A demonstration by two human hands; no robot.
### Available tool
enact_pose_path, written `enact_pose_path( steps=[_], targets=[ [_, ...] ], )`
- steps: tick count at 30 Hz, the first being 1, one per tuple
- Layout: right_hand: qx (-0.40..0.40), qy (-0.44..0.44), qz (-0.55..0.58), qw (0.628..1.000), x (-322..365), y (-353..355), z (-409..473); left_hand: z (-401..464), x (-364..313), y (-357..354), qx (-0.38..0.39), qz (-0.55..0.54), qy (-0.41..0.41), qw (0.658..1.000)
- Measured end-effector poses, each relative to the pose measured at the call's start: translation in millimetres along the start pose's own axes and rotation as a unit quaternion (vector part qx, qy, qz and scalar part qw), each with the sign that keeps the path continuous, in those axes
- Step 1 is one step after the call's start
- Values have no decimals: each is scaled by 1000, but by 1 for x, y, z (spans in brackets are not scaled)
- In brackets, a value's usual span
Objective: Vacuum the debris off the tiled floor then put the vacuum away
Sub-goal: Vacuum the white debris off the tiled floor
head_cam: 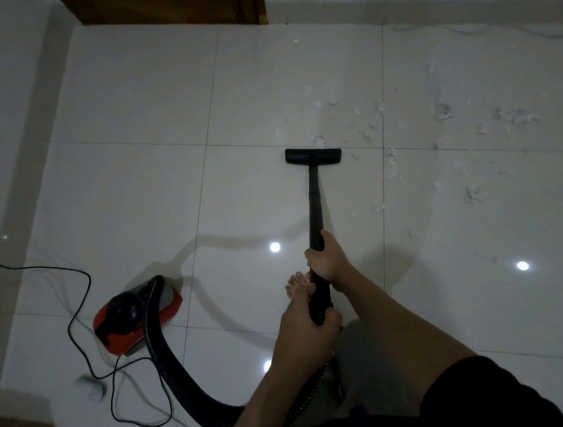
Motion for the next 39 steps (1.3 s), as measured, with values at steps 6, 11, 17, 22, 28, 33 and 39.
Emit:
enact_pose_path(
  steps=[6,11,17,22,28,33,39],
  targets=[
    [-12,11,4,1000,21,4,14,21,-9,10,7,2,30,1000],
    [-9,-11,17,1000,35,10,27,33,-31,14,7,-6,18,1000],
    [-12,-34,28,999,52,17,45,50,-57,20,-7,17,19,1000],
    [-3,-16,18,1000,72,28,51,60,-78,23,-7,14,14,1000],
    [1,-14,30,999,90,32,56,69,-89,28,-11,27,5,1000],
    [7,-12,40,999,107,29,63,78,-98,40,-7,17,-6,1000],
    [9,-5,36,999,115,16,69,84,-97,54,-11,15,-6,1000]
  ],
)
Point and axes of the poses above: each hand's wrist, its own z-axis towards the middle knuckle, its own y-axis out of the back of the hand, x = y × z, the point moved 7 cm from there along z, towards the middle knuckle
